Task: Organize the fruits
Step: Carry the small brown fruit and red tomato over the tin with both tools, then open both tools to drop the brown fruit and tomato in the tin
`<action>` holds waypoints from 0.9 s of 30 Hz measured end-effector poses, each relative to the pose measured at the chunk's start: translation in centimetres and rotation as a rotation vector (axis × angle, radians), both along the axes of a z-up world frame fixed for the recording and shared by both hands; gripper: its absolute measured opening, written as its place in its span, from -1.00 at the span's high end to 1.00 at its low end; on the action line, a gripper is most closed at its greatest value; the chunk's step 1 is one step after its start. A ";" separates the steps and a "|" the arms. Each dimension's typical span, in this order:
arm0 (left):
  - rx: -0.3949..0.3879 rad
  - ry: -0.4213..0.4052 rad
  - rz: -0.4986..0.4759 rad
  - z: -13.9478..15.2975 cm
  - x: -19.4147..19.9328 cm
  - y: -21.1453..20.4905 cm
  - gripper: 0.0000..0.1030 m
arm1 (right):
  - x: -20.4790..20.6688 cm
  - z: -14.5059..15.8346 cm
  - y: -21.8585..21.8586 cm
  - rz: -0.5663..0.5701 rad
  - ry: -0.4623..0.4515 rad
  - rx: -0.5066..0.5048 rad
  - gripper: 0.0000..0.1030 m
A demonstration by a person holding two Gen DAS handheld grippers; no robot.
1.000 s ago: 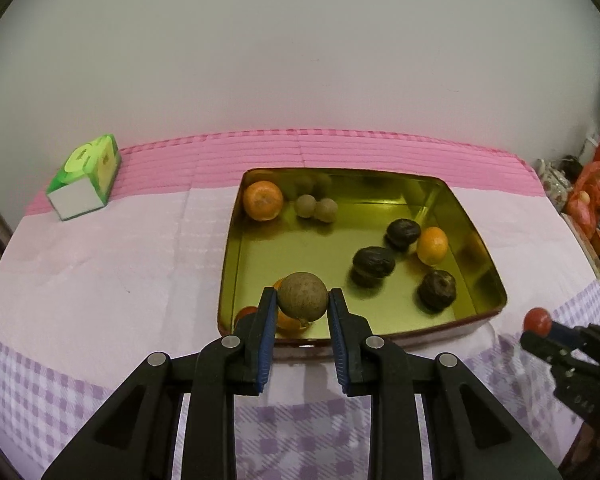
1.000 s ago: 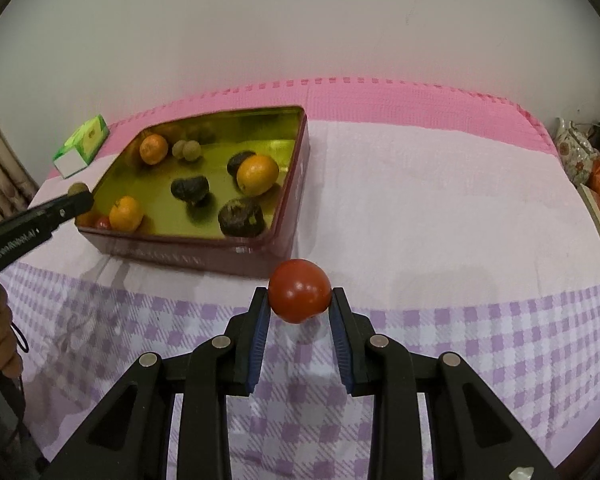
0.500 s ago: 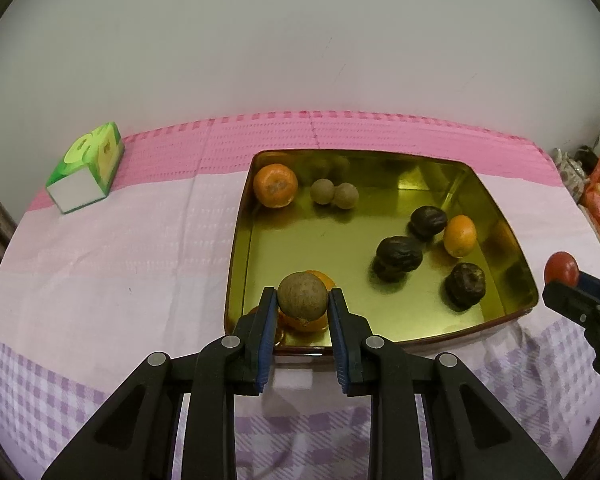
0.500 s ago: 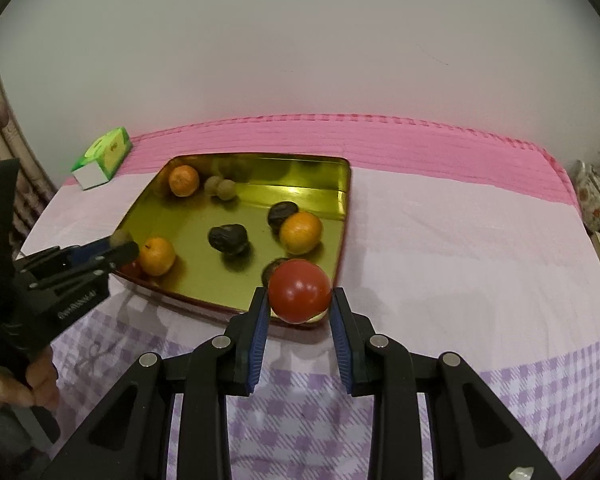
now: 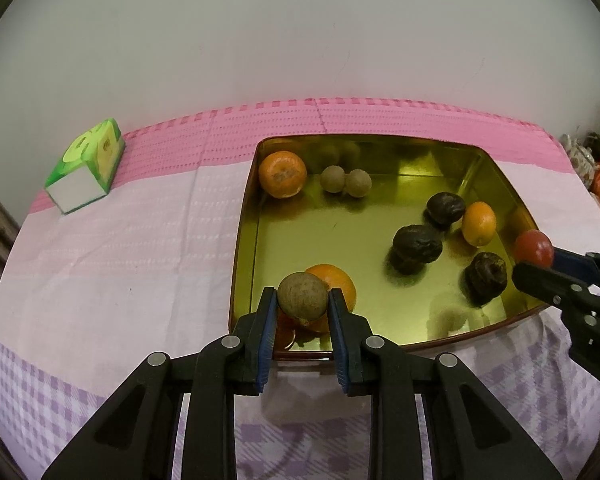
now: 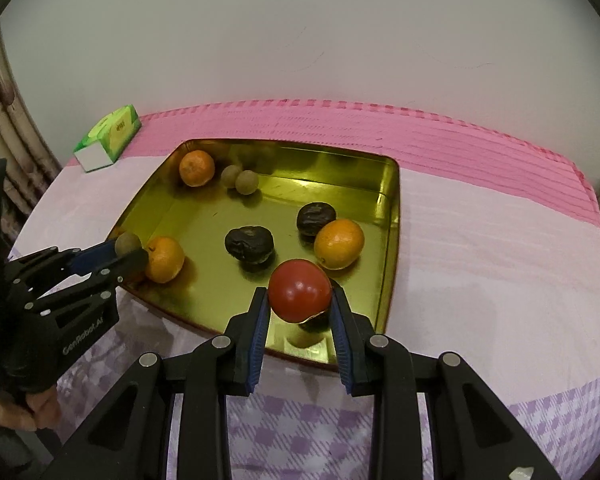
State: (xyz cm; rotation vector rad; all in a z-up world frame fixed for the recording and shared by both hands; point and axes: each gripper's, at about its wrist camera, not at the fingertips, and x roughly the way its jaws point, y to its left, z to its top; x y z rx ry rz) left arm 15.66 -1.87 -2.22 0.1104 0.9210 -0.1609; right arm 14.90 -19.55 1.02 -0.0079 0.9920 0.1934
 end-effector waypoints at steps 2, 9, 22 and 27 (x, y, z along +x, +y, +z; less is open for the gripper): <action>-0.002 0.004 0.003 -0.1 0.1 0.0 0.49 | 0.4 -0.3 0.3 0.004 0.005 -0.006 0.46; -0.001 0.009 0.008 -0.2 0.3 0.2 0.47 | 1.8 -1.1 1.0 0.017 0.020 -0.014 0.46; -0.005 -0.003 0.012 0.7 0.1 0.4 0.47 | 3.2 -2.4 1.9 0.034 0.042 -0.028 0.46; -0.007 -0.010 0.030 1.4 -0.1 0.8 0.46 | 3.4 -2.7 2.1 0.034 0.045 -0.036 0.46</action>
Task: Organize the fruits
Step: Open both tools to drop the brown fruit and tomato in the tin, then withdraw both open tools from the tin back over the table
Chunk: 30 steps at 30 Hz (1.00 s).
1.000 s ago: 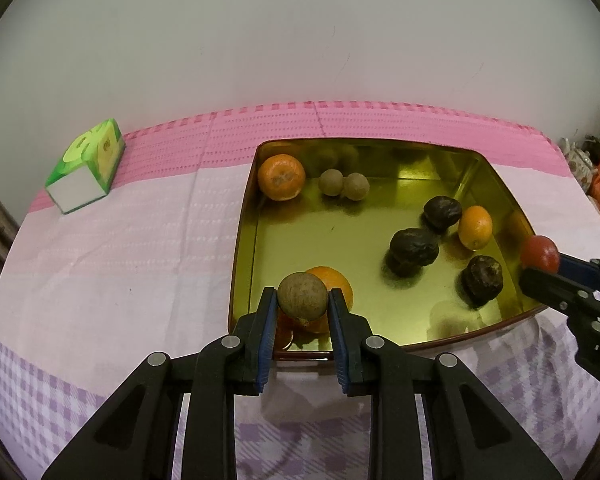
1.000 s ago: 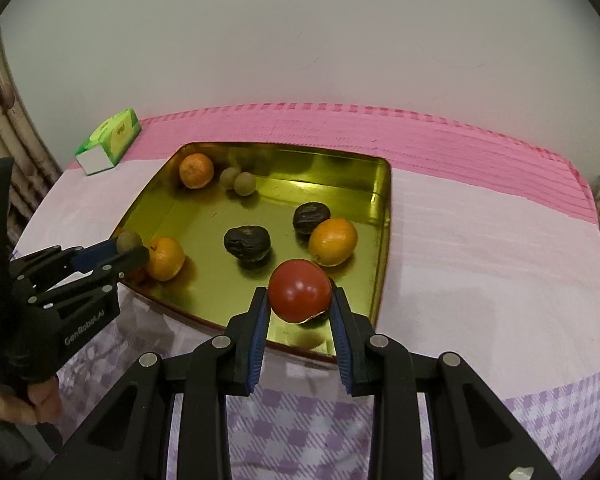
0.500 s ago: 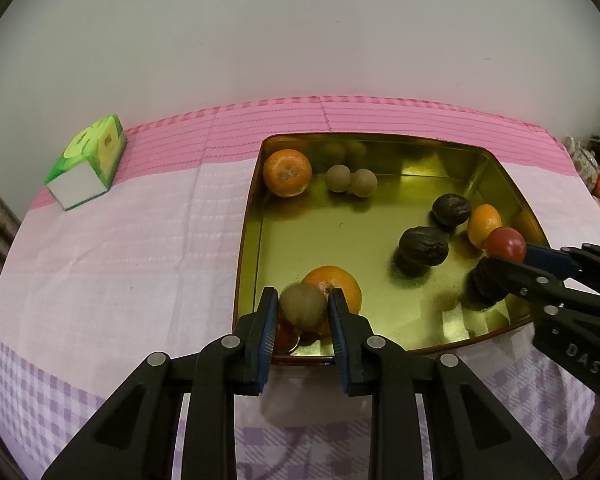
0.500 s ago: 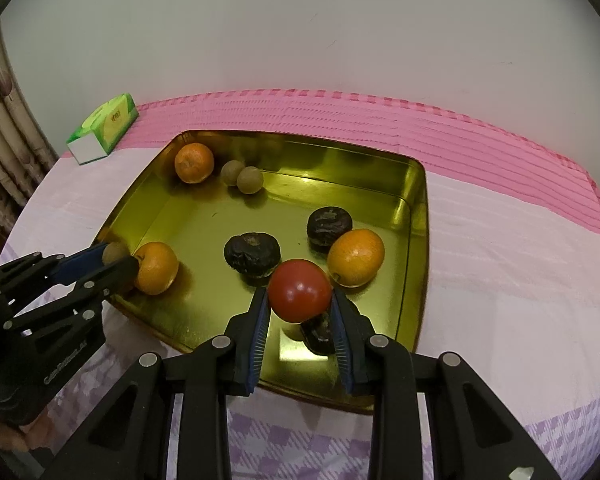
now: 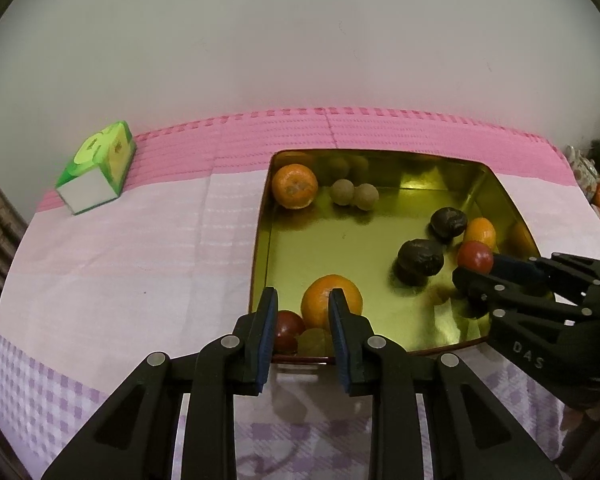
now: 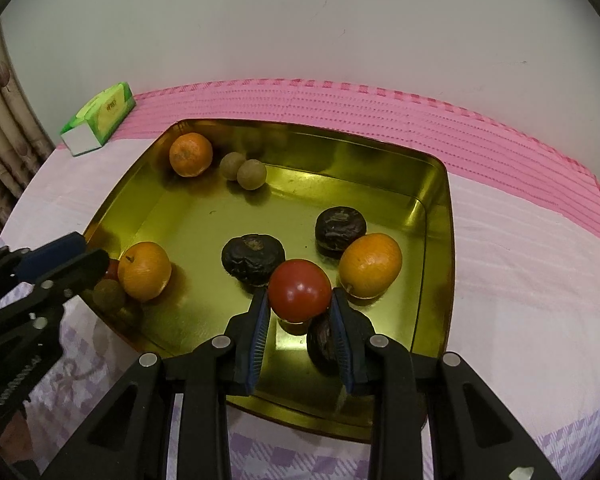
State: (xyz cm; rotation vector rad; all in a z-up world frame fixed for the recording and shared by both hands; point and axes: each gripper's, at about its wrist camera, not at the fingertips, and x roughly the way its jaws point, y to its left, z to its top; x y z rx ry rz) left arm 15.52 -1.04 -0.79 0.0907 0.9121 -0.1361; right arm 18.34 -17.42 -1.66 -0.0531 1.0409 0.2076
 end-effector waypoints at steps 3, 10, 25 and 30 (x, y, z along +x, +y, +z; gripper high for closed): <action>0.001 -0.003 0.012 0.3 -0.2 0.3 0.45 | 0.0 -0.1 0.2 -0.002 -0.002 -0.007 0.46; 0.021 -0.009 0.049 0.6 -1.0 0.9 0.30 | 0.3 -0.2 0.5 -0.009 0.001 -0.018 0.45; 0.025 0.006 0.079 0.8 -2.6 1.7 0.02 | 0.2 -0.1 0.5 -0.013 0.001 -0.023 0.43; 0.025 0.006 0.080 1.0 -3.0 1.6 0.01 | -0.4 0.7 0.4 -0.016 -0.016 -0.023 0.31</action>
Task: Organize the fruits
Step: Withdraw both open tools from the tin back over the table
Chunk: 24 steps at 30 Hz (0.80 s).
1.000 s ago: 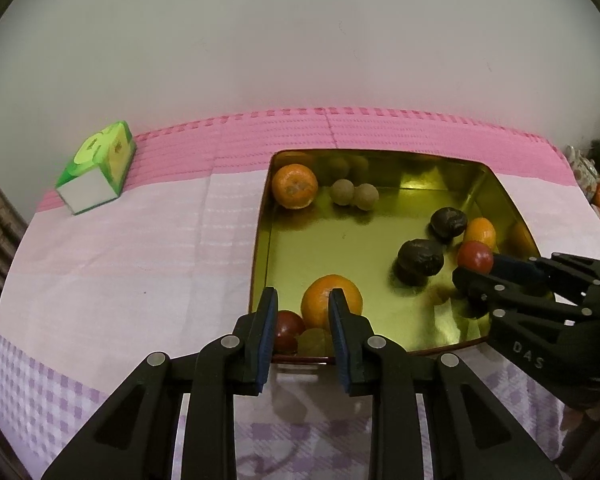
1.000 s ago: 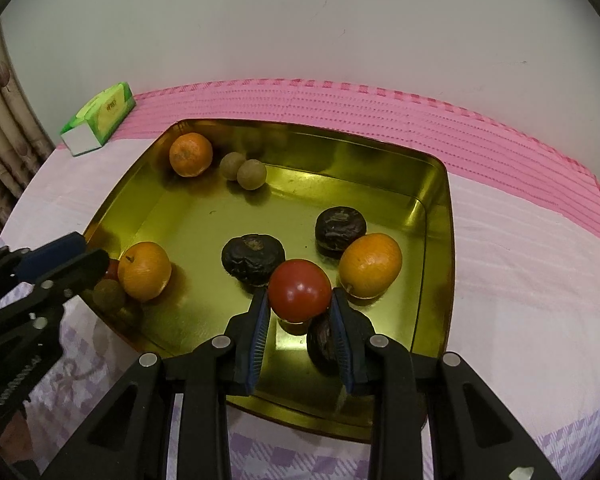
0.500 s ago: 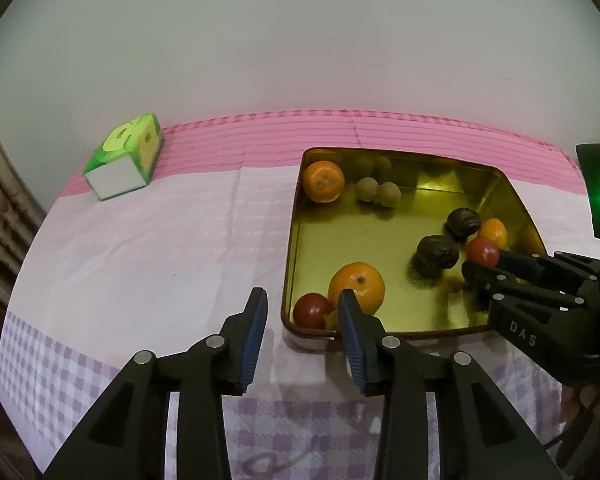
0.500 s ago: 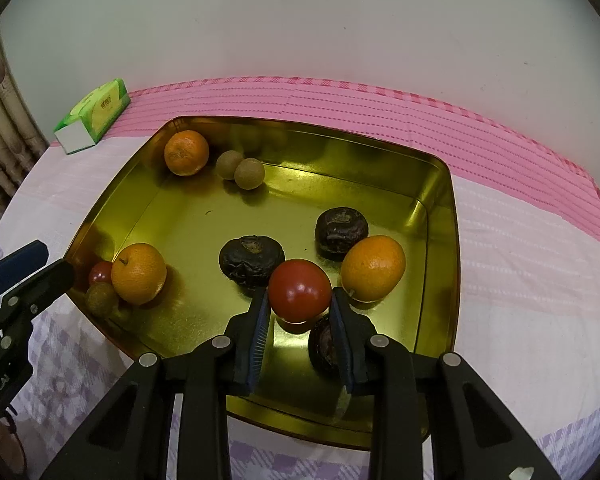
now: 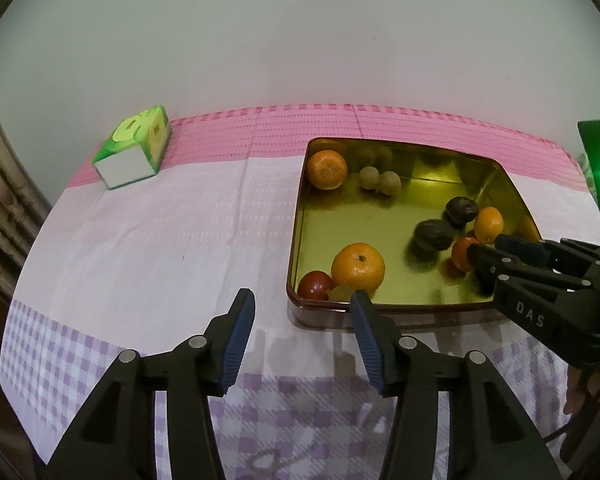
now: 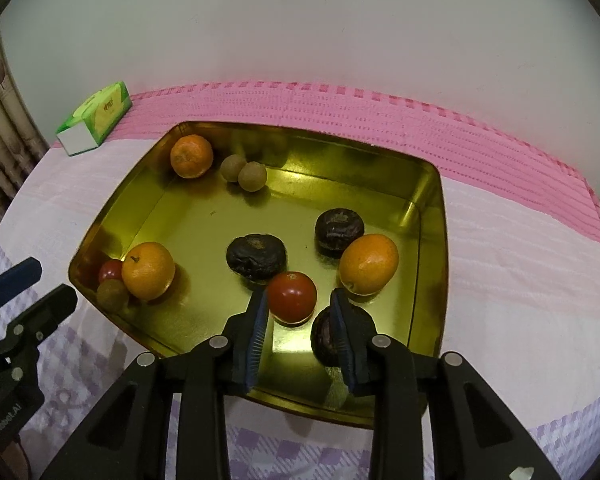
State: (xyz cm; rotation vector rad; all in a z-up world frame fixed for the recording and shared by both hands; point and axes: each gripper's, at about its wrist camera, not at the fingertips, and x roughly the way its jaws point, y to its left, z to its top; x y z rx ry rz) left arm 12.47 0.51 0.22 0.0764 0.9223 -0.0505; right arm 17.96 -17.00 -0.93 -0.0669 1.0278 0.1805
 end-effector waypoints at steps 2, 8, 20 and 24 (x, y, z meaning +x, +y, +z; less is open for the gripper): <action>-0.001 -0.003 -0.001 0.2 -0.2 0.0 0.00 | -0.4 0.6 -0.1 -0.003 -0.008 0.002 0.27; -0.010 -0.021 -0.004 0.9 -1.1 0.0 -0.01 | -2.4 2.5 -0.5 -0.019 -0.035 0.020 0.02; -0.014 -0.037 -0.013 1.5 -3.0 -0.4 -0.06 | -8.0 4.9 -1.2 -0.087 -0.063 0.039 -0.95; -0.009 -0.047 -0.018 1.8 -3.8 -0.6 -0.06 | -9.0 4.7 -1.4 -0.093 -0.043 0.034 -0.98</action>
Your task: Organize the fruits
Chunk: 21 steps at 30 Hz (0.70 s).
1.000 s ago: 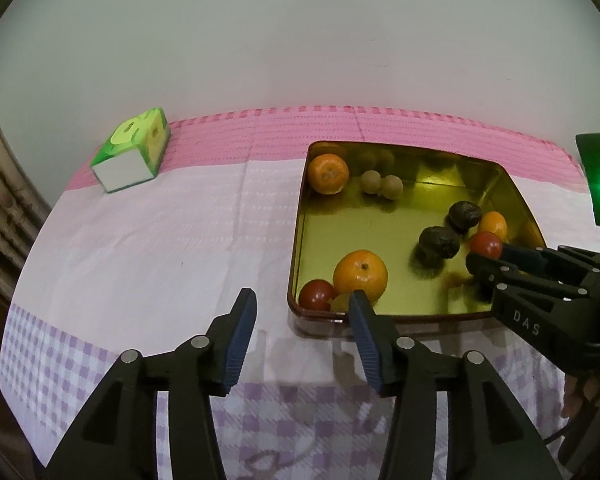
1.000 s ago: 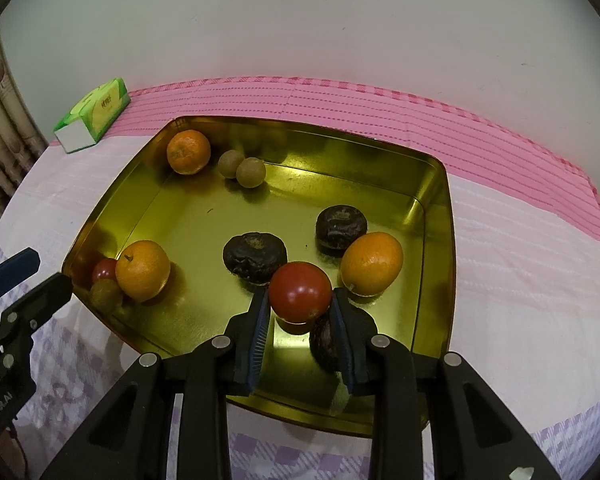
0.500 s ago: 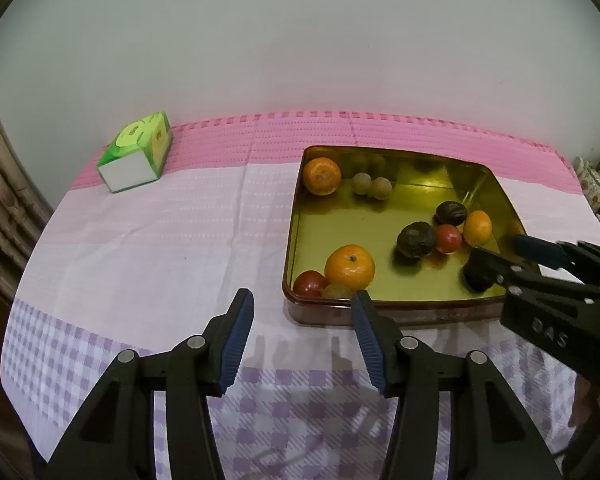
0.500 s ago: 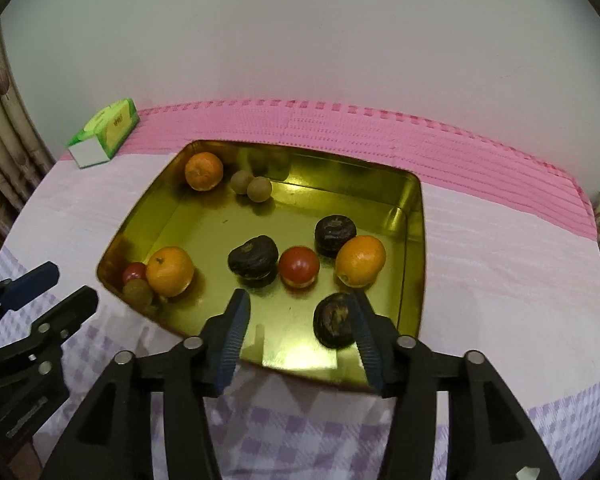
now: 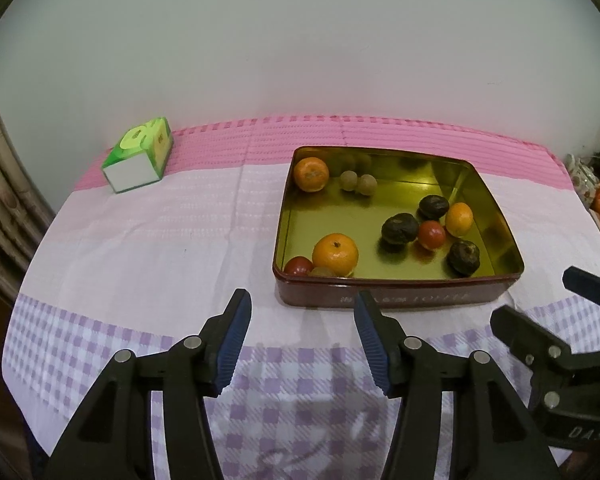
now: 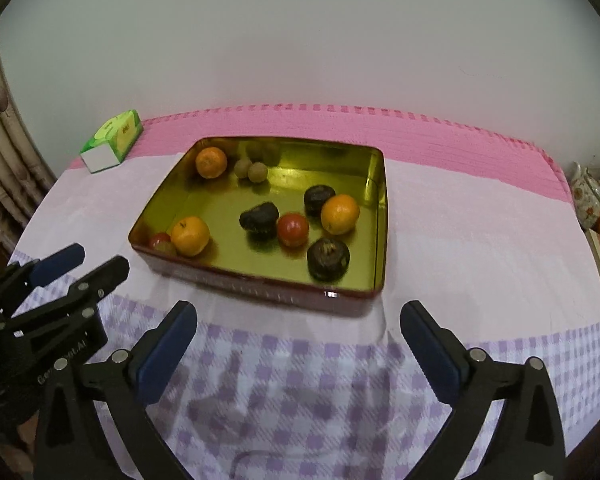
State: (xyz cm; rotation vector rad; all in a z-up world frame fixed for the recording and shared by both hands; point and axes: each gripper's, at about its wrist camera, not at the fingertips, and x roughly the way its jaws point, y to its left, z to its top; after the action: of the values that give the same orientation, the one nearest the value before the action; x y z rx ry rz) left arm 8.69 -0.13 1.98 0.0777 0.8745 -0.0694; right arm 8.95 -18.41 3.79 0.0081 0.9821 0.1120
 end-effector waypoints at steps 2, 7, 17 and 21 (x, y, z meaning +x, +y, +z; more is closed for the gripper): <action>0.004 -0.004 0.000 0.1 -0.3 -0.1 -0.07 | -0.4 0.0 0.0 0.000 0.000 -0.002 -0.98; 0.010 -0.010 0.000 0.3 -1.0 -0.2 -0.07 | -1.5 0.1 0.2 0.004 -0.005 0.000 -0.98; 0.014 -0.014 0.000 0.4 -1.8 -0.6 -0.07 | -2.0 0.4 0.4 0.002 -0.020 -0.005 -0.98; 0.015 -0.013 0.008 0.4 -1.7 -0.5 -0.07 | -2.1 0.3 0.5 0.001 -0.018 -0.016 -0.98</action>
State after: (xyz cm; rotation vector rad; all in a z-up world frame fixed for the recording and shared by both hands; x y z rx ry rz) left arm 6.95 -0.65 2.35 0.0885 0.8622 -0.0547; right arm 6.87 -17.91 4.13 -0.0084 0.9649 0.1046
